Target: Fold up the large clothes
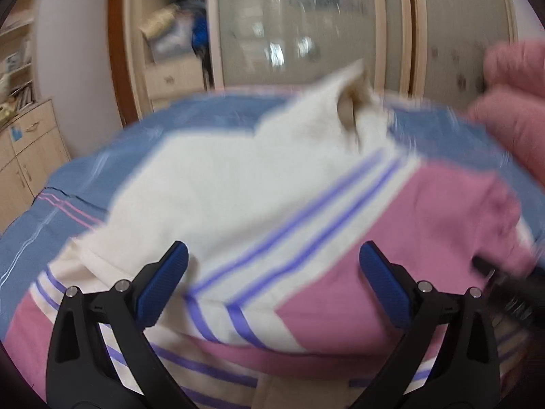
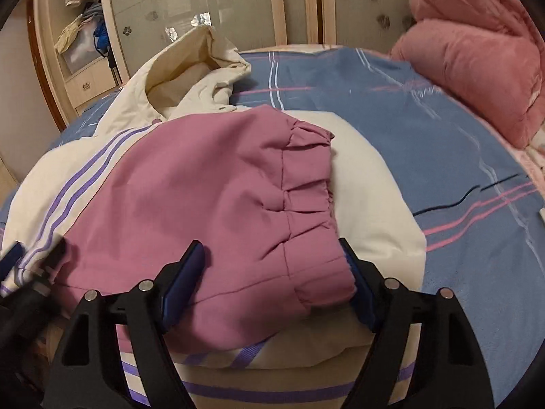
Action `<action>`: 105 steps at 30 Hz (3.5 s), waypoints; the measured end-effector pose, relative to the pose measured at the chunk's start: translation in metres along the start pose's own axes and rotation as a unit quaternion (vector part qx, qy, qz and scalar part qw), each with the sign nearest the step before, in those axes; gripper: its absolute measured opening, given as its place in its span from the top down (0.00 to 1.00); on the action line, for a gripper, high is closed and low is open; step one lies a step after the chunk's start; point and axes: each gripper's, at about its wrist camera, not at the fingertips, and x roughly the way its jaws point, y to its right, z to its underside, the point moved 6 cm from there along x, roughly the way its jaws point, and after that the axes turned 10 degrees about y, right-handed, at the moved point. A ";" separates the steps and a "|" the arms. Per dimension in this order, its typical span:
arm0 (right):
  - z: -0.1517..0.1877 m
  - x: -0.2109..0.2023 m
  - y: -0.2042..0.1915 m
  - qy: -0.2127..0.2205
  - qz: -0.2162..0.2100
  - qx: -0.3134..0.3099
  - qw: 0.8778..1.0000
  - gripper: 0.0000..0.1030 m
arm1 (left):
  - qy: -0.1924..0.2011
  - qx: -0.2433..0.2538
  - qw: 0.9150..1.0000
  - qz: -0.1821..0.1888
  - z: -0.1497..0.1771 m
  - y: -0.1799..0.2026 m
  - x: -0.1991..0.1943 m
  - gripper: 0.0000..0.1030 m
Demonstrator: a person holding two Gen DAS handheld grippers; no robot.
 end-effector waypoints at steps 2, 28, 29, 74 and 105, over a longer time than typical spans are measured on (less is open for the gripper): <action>0.000 0.001 -0.001 -0.002 0.001 -0.004 1.000 0.23 | 0.014 -0.001 1.000 0.017 -0.016 0.003 -0.003 0.02; 0.001 0.007 -0.005 -0.006 0.004 -0.038 0.999 0.11 | -0.087 0.048 0.995 0.015 0.025 0.009 0.062 0.02; 0.001 0.007 -0.004 -0.006 0.004 -0.038 0.999 0.11 | -0.086 0.048 0.995 0.015 0.024 0.008 0.063 0.02; -0.003 0.001 0.001 0.010 0.034 -0.037 0.999 0.08 | -0.065 0.006 0.998 -0.006 -0.005 -0.020 0.039 0.02; -0.001 0.002 -0.001 0.003 0.031 -0.039 0.999 0.05 | -0.087 0.006 0.996 -0.027 0.025 -0.041 0.049 0.02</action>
